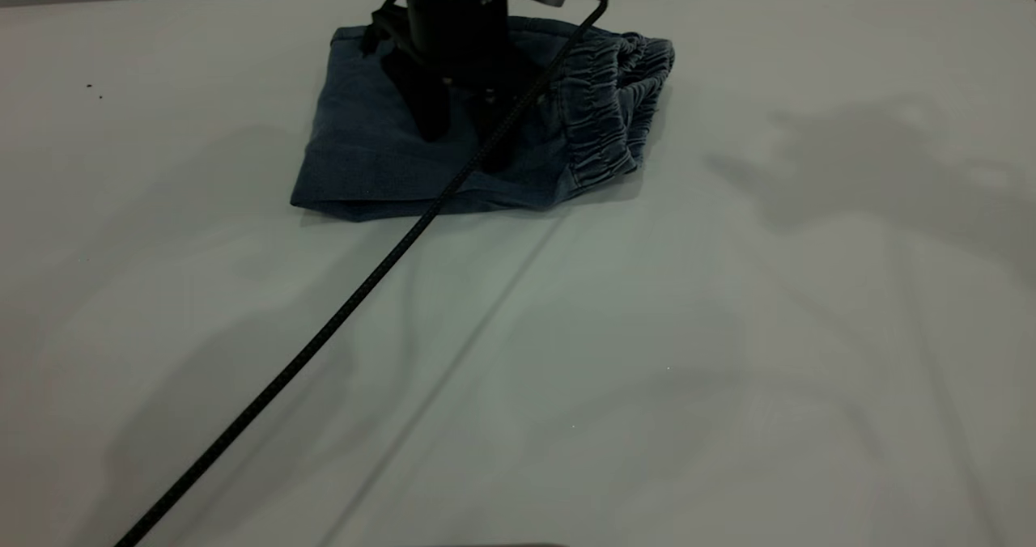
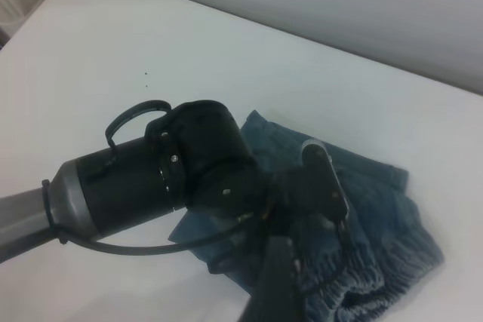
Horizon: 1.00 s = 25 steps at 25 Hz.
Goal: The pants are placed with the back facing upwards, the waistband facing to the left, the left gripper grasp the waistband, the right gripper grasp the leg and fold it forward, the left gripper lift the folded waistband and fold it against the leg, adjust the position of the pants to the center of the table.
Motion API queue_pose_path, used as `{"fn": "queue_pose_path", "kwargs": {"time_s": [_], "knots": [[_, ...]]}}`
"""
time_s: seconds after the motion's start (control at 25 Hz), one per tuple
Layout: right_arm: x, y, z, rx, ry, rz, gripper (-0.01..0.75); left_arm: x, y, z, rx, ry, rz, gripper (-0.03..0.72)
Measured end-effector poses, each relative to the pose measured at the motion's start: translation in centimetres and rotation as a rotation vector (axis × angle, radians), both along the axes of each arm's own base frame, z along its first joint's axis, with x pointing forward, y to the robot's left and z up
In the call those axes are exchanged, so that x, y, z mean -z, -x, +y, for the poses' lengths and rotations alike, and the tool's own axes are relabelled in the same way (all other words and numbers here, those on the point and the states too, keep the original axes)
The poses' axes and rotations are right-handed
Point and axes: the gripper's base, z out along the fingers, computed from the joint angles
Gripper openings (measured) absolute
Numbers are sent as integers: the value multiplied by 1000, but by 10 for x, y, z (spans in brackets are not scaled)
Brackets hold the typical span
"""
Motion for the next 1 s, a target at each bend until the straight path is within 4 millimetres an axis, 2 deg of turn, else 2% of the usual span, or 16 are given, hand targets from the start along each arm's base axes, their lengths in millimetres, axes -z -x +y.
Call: {"fn": "queue_pose_path", "kwargs": {"time_s": [0.08, 0.16, 0.28, 0.36, 0.44, 0.52, 0.64, 0.76, 0.88, 1.0], "knots": [[-9, 9, 0, -7, -1, -20, 565, -18, -2, 1, -17, -1, -40, 547], [-24, 24, 0, -20, -6, -39, 565, -48, -3, 3, -45, 9, -100, 547], [-48, 59, 0, -66, -4, -61, 565, -118, 1, 7, -65, 67, -223, 547], [-71, 91, 0, -93, 0, -114, 565, -167, 9, 12, -76, 119, -303, 547], [-92, 130, -2, -111, 4, -162, 565, -214, 23, 20, -101, 172, -375, 547], [-105, 167, -5, -113, 26, -185, 565, -261, 47, 33, -114, 216, -437, 547], [-117, 213, -13, -42, 54, -220, 565, -309, 92, 59, -124, 249, -482, 547], [-112, 241, -19, 14, 59, -216, 565, -331, 141, 87, -125, 255, -489, 547], [-97, 264, -23, 58, 68, -197, 565, -338, 186, 112, -125, 254, -489, 547], [-73, 285, -29, 105, 94, -164, 565, -343, 230, 138, -125, 270, -512, 547]]}}
